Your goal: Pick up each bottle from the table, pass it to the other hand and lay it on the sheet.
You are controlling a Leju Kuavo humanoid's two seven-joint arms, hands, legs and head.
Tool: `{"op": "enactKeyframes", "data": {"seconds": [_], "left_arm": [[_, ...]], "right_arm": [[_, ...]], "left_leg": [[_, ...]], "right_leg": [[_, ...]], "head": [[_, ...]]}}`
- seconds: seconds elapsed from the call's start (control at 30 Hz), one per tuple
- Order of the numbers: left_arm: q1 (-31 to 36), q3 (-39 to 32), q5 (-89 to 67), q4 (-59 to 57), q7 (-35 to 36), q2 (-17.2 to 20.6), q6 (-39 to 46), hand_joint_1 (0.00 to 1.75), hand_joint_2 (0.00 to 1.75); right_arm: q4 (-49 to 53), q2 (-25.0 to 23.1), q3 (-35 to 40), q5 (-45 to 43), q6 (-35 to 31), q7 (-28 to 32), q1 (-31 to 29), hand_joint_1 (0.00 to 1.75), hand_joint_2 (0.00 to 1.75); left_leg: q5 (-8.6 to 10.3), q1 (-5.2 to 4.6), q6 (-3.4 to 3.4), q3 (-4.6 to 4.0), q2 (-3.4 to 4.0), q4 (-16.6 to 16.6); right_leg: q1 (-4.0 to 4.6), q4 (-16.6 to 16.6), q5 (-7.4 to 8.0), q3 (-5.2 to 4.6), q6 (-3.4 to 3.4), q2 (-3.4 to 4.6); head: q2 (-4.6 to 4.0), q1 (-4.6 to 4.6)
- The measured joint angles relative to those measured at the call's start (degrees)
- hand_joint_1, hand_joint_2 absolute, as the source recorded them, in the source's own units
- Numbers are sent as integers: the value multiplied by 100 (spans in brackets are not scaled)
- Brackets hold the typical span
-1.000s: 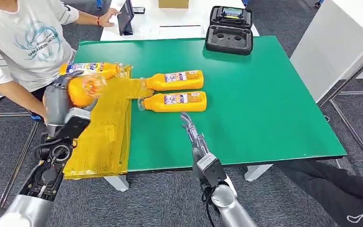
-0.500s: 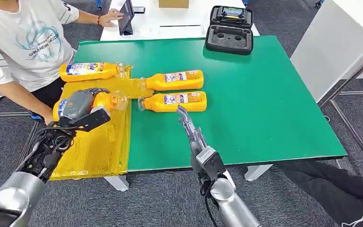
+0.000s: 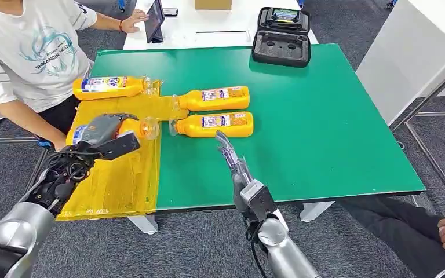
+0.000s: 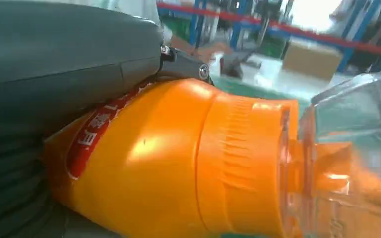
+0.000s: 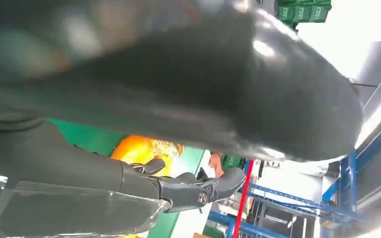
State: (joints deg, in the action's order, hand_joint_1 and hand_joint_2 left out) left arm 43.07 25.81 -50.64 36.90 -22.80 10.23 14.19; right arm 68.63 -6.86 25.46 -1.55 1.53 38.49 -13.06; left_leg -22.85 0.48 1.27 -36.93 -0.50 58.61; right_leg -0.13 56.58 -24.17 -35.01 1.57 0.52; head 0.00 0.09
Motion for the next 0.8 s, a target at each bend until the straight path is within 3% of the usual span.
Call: {"op": "enactKeyframes", "data": {"seconds": [0.03,0.8], "left_arm": [[16,18,-47,-44,50,7,-57,175,175],[-79,494,-1242,-1025,717,155,-406,175,175]], "right_arm": [[-11,0,0,2,28,5,-1,0,0],[-155,-15,-31,258,389,33,-39,0,0]], "left_leg": [[0,0,0,-1,0,0],[0,0,0,1,-1,0]], "right_leg": [[0,0,0,0,0,0],[0,0,0,3,0,0]], "head": [[0,0],[0,0]]}}
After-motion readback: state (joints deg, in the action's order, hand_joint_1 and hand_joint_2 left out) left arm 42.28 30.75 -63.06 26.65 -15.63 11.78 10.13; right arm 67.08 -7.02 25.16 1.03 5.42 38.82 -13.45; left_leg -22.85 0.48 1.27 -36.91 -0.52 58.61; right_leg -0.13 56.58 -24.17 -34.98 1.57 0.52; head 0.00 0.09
